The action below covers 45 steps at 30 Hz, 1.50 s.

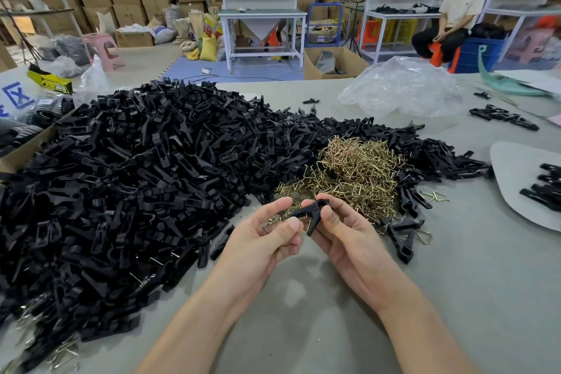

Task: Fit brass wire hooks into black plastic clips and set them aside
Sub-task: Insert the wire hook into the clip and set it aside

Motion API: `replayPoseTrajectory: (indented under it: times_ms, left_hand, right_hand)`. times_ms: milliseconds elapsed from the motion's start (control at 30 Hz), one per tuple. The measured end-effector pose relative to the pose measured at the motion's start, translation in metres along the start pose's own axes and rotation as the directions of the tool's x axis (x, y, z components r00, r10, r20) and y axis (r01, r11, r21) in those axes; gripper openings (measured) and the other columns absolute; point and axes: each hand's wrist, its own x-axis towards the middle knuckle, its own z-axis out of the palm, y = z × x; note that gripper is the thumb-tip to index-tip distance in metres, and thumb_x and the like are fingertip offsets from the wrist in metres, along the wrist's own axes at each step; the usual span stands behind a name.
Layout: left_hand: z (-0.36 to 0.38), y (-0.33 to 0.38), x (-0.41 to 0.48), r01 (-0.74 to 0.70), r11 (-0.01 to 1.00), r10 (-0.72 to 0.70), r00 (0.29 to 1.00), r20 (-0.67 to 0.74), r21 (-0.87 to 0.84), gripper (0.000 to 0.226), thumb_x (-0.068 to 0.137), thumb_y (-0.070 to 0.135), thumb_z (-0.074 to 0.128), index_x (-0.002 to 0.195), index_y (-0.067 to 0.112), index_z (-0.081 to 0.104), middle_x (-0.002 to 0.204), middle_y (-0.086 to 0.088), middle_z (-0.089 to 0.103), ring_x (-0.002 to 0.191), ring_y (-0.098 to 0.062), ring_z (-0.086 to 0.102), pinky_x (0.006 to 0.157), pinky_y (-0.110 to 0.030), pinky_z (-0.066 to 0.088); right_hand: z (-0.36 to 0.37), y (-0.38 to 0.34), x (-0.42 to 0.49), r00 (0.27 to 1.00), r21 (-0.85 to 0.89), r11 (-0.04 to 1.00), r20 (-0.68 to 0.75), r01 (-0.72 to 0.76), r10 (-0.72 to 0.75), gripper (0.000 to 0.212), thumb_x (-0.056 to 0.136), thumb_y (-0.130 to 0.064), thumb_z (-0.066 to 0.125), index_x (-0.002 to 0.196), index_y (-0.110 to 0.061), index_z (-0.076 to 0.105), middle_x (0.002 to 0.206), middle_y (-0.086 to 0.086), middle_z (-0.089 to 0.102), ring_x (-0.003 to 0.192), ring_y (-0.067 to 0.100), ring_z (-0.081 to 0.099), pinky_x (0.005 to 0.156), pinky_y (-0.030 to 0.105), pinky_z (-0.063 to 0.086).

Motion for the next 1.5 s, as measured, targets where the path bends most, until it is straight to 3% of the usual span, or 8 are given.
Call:
replayPoseTrajectory:
  times_ms: [467, 833, 1067, 1233, 1500]
  left_hand:
    - [0.001, 0.0, -0.001, 0.008, 0.998, -0.008, 1.0, -0.001, -0.07, 0.054, 0.074, 0.005, 0.072, 0.127, 0.008, 0.061, 0.082, -0.011, 0.07, 0.064, -0.014, 0.064, 0.064, -0.025, 0.057]
    - [0.009, -0.002, -0.005, 0.056, 0.991, -0.06, 0.998, -0.029, -0.122, 0.055, 0.075, 0.006, 0.07, 0.129, 0.007, 0.058, 0.079, -0.01, 0.07, 0.062, -0.013, 0.065, 0.063, -0.026, 0.056]
    - [0.011, -0.003, -0.006, 0.055, 0.981, -0.071, 0.994, -0.081, -0.188, 0.055, 0.074, 0.005, 0.071, 0.127, 0.004, 0.058, 0.079, -0.01, 0.072, 0.061, -0.014, 0.067, 0.061, -0.025, 0.057]
    - [0.01, -0.002, -0.006, 0.046, 0.978, -0.069, 0.992, -0.107, -0.203, 0.049, 0.076, 0.003, 0.069, 0.124, 0.003, 0.057, 0.076, -0.01, 0.072, 0.061, -0.016, 0.068, 0.059, -0.024, 0.059]
    - [0.008, -0.002, -0.005, 0.014, 0.99, -0.034, 0.99, -0.135, -0.141, 0.047, 0.079, 0.006, 0.069, 0.124, 0.007, 0.058, 0.074, -0.007, 0.069, 0.058, -0.012, 0.063, 0.059, -0.023, 0.056]
  right_hand:
    - [-0.001, 0.0, 0.0, 0.997, 0.08, 0.994, 0.004, -0.077, 0.077, 0.028, 0.084, -0.012, 0.062, 0.111, -0.006, 0.064, 0.108, 0.017, 0.074, 0.089, 0.022, 0.075, 0.084, 0.03, 0.061]
    - [-0.001, 0.002, 0.0, 0.991, 0.122, 0.984, -0.005, -0.132, 0.133, 0.025, 0.084, -0.013, 0.063, 0.107, -0.003, 0.067, 0.101, 0.019, 0.074, 0.081, 0.021, 0.075, 0.07, 0.027, 0.062]
    - [-0.006, 0.006, 0.004, 0.998, 0.088, 0.994, -0.002, -0.07, 0.07, 0.022, 0.083, -0.013, 0.066, 0.105, -0.009, 0.069, 0.109, 0.019, 0.073, 0.089, 0.022, 0.074, 0.082, 0.03, 0.062]
    - [-0.007, 0.007, 0.004, 1.0, 0.04, 0.999, -0.004, -0.03, 0.031, 0.02, 0.084, -0.011, 0.066, 0.104, -0.012, 0.07, 0.112, 0.019, 0.073, 0.092, 0.022, 0.074, 0.077, 0.027, 0.06]
    - [-0.006, 0.008, 0.005, 0.999, -0.087, 0.996, 0.03, 0.028, -0.026, 0.027, 0.085, -0.011, 0.064, 0.111, -0.007, 0.063, 0.114, 0.02, 0.072, 0.099, 0.024, 0.072, 0.083, 0.028, 0.058]
